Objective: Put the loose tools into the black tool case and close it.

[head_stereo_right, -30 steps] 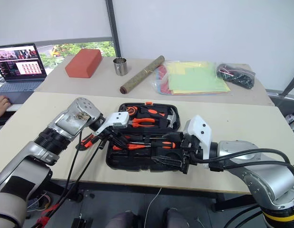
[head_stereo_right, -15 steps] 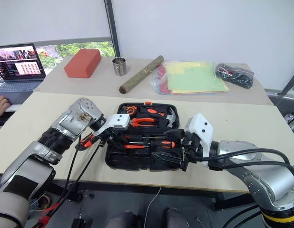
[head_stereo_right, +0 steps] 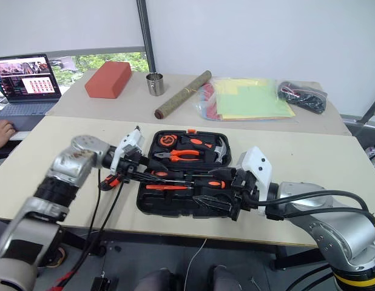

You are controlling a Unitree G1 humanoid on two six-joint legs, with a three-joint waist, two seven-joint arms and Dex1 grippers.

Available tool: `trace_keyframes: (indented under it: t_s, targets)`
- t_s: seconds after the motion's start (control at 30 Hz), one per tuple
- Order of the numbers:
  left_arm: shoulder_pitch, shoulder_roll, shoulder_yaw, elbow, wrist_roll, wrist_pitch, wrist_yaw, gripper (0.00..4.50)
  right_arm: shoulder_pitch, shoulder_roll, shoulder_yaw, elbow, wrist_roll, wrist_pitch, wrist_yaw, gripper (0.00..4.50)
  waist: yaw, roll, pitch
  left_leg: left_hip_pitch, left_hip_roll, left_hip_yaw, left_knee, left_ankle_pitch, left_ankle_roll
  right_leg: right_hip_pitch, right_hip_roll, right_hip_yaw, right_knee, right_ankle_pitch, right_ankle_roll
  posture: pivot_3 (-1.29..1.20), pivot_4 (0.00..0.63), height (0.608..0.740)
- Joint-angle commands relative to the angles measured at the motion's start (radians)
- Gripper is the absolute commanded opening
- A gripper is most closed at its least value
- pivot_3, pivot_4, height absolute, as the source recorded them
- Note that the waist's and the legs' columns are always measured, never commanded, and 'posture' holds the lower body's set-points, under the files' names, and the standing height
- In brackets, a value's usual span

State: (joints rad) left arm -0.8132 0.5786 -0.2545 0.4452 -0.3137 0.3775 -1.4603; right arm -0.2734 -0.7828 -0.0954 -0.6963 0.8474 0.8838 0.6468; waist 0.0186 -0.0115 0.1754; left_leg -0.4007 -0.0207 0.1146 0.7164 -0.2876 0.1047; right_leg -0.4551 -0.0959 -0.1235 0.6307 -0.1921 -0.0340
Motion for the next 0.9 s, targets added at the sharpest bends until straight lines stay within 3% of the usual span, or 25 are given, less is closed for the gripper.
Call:
trace_keyframes:
  t_s: [0.03,0.1,0.13,0.4,0.6,0.73,0.9]
  targets:
    - [0.037,-0.032,0.055,-0.046,-0.017,0.009,0.070,0.99,-0.022,0.005,-0.017,-0.008,0.008,-0.015,-0.010,4.50,-0.001,0.000,0.000,0.000,0.000,0.000,0.000,0.000,0.000,0.000,0.000,0.000,0.000,0.000,0.000,0.00,0.150,0.737]
    - [0.057,-0.045,0.060,-0.052,-0.008,-0.001,0.091,0.24,-0.026,0.005,-0.013,-0.006,0.007,-0.015,-0.010,4.50,-0.002,0.000,0.000,0.000,0.000,0.000,0.000,0.000,0.000,0.000,0.000,0.000,0.000,0.000,0.000,0.00,0.150,0.737]
    - [0.072,-0.047,0.055,-0.058,0.005,-0.016,0.100,0.06,-0.029,0.005,-0.009,-0.004,0.005,-0.015,-0.009,4.50,-0.003,0.000,0.000,0.000,0.000,0.000,0.000,0.000,0.000,0.000,0.000,0.000,0.000,0.000,0.000,0.00,0.150,0.737]
    - [0.139,-0.030,-0.001,-0.092,0.080,-0.047,0.098,0.06,-0.036,0.005,0.005,0.003,0.000,-0.014,-0.007,4.50,-0.004,0.000,-0.001,0.002,0.000,0.001,0.000,0.000,0.000,0.001,0.000,0.000,0.000,0.001,-0.001,0.00,0.150,0.737]
    - [0.212,0.014,-0.042,-0.096,0.169,-0.175,0.107,0.06,-0.038,0.010,0.007,0.006,0.008,-0.008,-0.014,4.50,-0.008,0.000,-0.005,0.006,0.001,0.001,-0.003,0.000,0.000,0.003,0.000,0.001,0.000,0.001,-0.002,0.00,0.150,0.737]
    - [0.194,0.000,-0.017,-0.079,0.157,-0.176,0.127,0.06,-0.035,0.015,0.009,0.005,0.011,-0.005,-0.017,4.50,-0.006,0.001,-0.005,0.017,0.002,0.000,-0.004,-0.003,-0.005,0.015,-0.001,0.001,-0.003,-0.001,0.000,0.00,0.150,0.737]
    - [0.160,-0.017,0.045,-0.114,0.087,-0.103,0.146,0.06,-0.037,0.018,0.024,0.008,0.005,-0.010,-0.012,4.50,-0.007,0.001,-0.005,0.017,0.002,0.000,-0.004,-0.007,-0.006,0.016,-0.002,0.001,-0.003,-0.003,0.005,0.00,0.150,0.737]
